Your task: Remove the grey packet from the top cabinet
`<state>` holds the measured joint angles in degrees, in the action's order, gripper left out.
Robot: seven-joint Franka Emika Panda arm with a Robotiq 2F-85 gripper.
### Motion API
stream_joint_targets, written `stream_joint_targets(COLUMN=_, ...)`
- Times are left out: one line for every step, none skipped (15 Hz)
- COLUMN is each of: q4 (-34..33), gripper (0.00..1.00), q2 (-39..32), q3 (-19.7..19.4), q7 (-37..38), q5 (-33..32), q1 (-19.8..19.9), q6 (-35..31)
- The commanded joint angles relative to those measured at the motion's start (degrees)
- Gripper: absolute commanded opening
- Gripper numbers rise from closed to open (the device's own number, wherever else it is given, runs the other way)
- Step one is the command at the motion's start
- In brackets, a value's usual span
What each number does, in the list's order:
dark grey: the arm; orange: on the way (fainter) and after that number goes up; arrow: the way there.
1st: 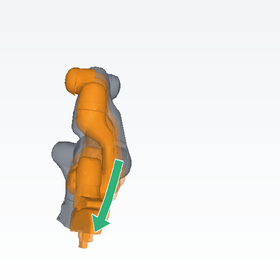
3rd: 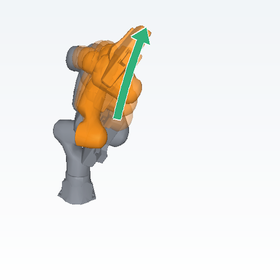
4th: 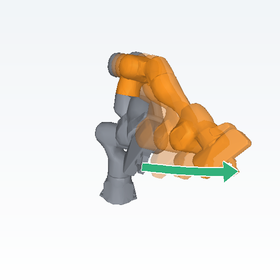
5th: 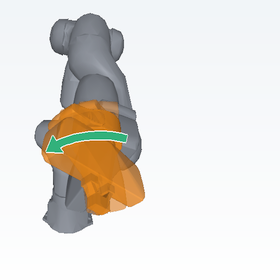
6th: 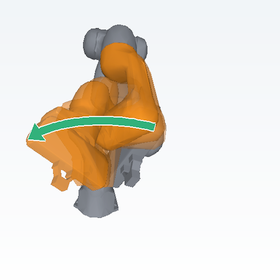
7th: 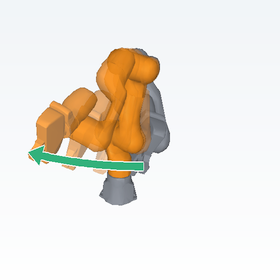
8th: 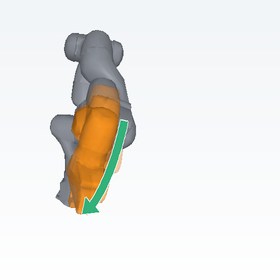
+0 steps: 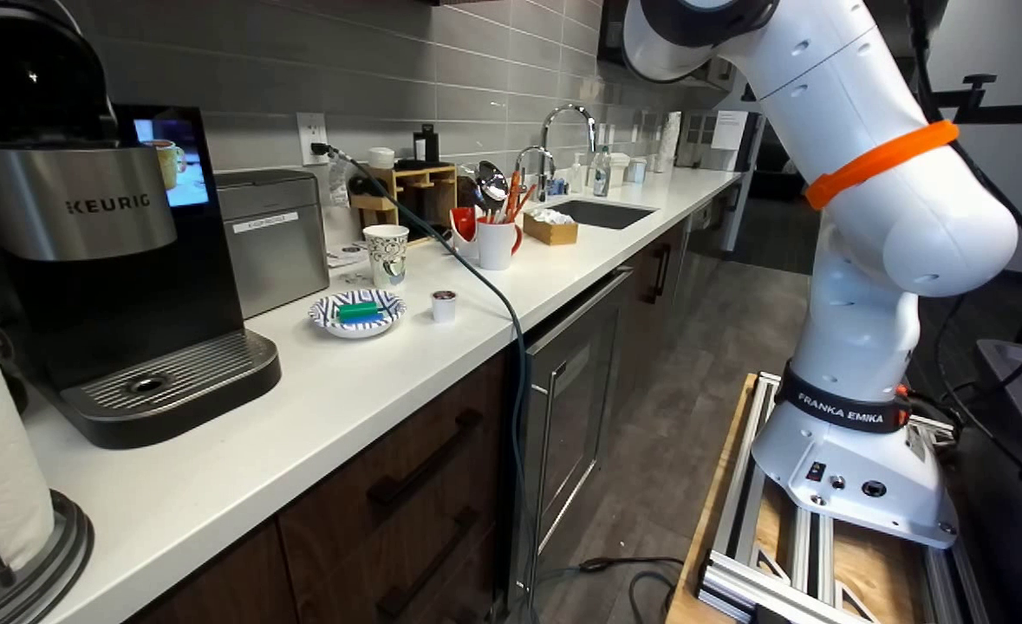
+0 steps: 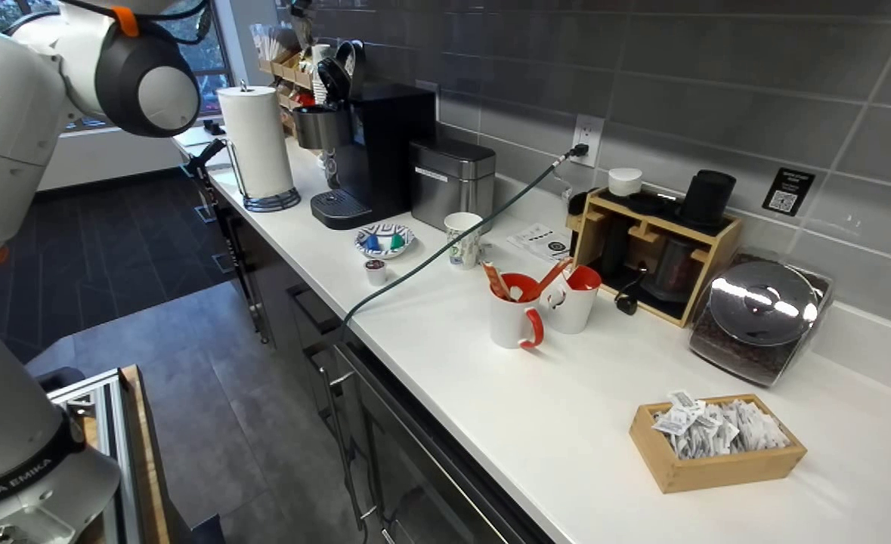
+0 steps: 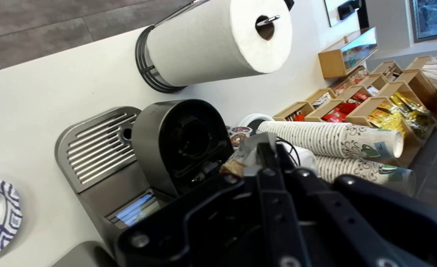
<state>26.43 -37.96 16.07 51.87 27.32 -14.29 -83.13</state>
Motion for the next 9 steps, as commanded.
stream_joint_targets(q4=-1.3, gripper=0.01, q2=-1.2, q3=0.1, q7=3.4, q5=0.4, q1=1.2, q6=5.2)
stream_joint_targets(q4=-1.1, gripper=0.01, q2=-1.0, q3=0.1, q7=4.0, q5=0.4, q1=1.4, q6=6.5)
stream_joint_targets(q4=-1.0, gripper=0.01, q2=-0.8, q3=0.1, q7=3.7, q5=0.1, q1=1.5, q6=8.3)
stream_joint_targets(q4=-0.9, gripper=0.01, q2=-0.5, q3=-0.1, q7=4.1, q5=0.0, q1=1.5, q6=8.8)
stream_joint_targets(q4=0.2, gripper=0.01, q2=0.4, q3=-0.3, q7=4.5, q5=-0.2, q1=1.6, q6=8.4)
stream_joint_targets(q4=0.3, gripper=0.01, q2=0.7, q3=-0.6, q7=5.1, q5=-0.4, q1=1.4, q6=7.5)
stream_joint_targets(q4=0.0, gripper=0.01, q2=0.7, q3=-0.9, q7=6.7, q5=-0.6, q1=1.3, q6=5.7)
stream_joint_targets(q4=-0.1, gripper=0.01, q2=0.7, q3=-1.7, q7=10.5, q5=-1.0, q1=0.8, q6=2.7)
stream_joint_targets(q4=-0.1, gripper=0.01, q2=0.8, q3=-2.0, q7=12.3, q5=-1.4, q1=0.6, q6=1.1)
